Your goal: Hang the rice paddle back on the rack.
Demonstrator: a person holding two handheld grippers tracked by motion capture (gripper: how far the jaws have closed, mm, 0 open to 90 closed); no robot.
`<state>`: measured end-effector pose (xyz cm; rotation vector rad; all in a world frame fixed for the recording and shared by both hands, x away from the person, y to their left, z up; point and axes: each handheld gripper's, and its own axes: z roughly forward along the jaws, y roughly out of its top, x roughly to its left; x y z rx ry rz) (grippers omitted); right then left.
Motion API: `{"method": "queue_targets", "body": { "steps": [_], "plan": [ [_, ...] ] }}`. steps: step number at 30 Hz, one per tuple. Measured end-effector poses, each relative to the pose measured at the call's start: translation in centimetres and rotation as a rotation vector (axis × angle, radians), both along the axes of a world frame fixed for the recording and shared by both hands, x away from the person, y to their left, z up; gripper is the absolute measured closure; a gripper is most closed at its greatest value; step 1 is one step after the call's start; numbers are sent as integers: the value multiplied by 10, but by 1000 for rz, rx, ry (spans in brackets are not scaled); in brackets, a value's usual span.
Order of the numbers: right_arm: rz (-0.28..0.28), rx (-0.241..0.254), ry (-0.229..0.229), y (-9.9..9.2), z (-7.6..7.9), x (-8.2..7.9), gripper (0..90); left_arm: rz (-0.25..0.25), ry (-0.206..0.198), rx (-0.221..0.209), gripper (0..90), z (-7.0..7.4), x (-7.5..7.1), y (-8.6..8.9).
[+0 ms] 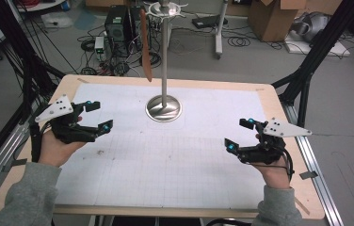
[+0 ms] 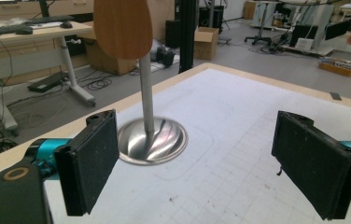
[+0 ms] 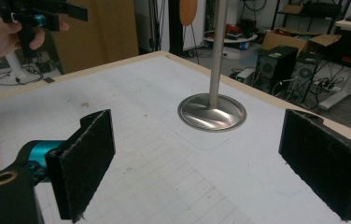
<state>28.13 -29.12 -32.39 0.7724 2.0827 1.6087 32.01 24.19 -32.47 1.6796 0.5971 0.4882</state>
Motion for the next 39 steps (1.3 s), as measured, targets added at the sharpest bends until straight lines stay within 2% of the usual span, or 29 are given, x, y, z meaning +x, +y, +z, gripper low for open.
{"method": "queue_targets", "body": {
  "steps": [4, 6, 8, 12, 17, 23, 29, 31, 39],
  "plan": [
    [1, -2, 0, 1, 0, 1, 93, 12, -6, -2, 154, -5, -7, 6],
    [2, -2, -2, 1, 0, 1, 93, 22, -15, 7, 154, -8, -11, 9],
    [-5, 1, -3, 0, 0, 1, 93, 40, -28, 42, 154, -11, -14, 10],
    [-9, 5, -4, -1, 0, 1, 93, 44, -29, 43, 154, -19, -19, 11],
    [-11, 6, 3, -1, 0, 1, 94, 46, -13, 29, 154, -27, -22, 13],
    [-11, 5, -5, -2, -1, 3, 93, 58, -11, -2, 154, -29, -26, 16],
    [-23, 13, 15, -4, -2, 2, 94, 92, -4, -18, 154, -32, -30, 22],
    [-23, 12, 3, -5, -2, 3, 93, 108, -1, -21, 154, -33, -32, 25],
    [-29, 18, 15, -8, -3, 4, 93, 128, 10, -35, 154, -36, -37, 31]
  ]
}}
